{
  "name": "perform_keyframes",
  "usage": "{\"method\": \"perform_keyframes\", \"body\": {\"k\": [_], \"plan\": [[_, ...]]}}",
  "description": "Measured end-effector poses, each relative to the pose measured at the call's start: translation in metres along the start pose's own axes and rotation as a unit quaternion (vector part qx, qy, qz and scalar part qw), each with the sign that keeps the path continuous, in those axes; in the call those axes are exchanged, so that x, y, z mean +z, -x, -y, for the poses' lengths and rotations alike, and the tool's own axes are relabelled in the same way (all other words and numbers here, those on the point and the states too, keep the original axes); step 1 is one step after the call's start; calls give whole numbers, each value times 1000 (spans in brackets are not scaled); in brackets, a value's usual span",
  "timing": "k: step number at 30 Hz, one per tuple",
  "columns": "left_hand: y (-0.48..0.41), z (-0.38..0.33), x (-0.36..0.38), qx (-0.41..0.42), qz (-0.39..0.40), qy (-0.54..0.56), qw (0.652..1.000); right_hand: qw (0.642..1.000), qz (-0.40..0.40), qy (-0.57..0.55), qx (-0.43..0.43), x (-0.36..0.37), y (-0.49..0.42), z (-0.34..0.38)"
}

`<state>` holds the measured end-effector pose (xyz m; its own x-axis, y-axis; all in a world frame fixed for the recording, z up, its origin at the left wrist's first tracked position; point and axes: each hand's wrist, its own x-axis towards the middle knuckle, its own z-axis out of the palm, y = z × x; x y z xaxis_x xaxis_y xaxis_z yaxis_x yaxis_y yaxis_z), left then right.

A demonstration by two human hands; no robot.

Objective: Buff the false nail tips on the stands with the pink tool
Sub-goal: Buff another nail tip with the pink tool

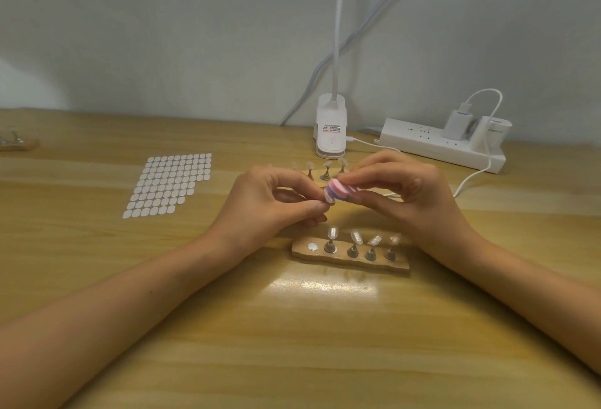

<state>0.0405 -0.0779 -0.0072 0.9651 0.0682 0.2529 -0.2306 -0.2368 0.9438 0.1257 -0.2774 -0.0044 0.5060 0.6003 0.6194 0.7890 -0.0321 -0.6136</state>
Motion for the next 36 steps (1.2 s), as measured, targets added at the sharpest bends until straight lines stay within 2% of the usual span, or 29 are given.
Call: {"method": "perform_keyframes", "body": {"k": [3, 7, 10, 14, 17, 21, 28, 31, 34, 36], "plan": [[1, 0, 1, -6, -1, 9, 1000, 998, 8, 28, -48, 3, 0, 0], [0, 0, 1, 5, 4, 9, 1000, 1000, -8, 16, -7, -2, -2, -3], [0, 1, 1, 6, 9, 9, 1000, 999, 4, 21, -35, 1, -2, -3], [-1, 3, 0, 8, 9, -5, 1000, 999, -21, 24, -13, -2, -2, -3], [-2, 3, 1, 25, 7, -22, 999, 998, -18, 39, -47, -2, -2, -1], [-1, 3, 2, 35, 11, -29, 999, 998, -46, -20, 26, -6, 0, 1], [-2, 6, -1, 57, 25, -51, 997, 998, -7, -45, 44, -5, 0, 5], [-3, 7, -1, 71, 15, -71, 995, 999, -15, -38, 12, -4, -2, 7], [-2, 5, 0, 87, 15, -90, 992, 998, -5, 39, -55, -1, -3, 7], [-2, 4, 0, 98, 17, -111, 989, 997, -21, 58, -55, -2, -4, 5]]}}
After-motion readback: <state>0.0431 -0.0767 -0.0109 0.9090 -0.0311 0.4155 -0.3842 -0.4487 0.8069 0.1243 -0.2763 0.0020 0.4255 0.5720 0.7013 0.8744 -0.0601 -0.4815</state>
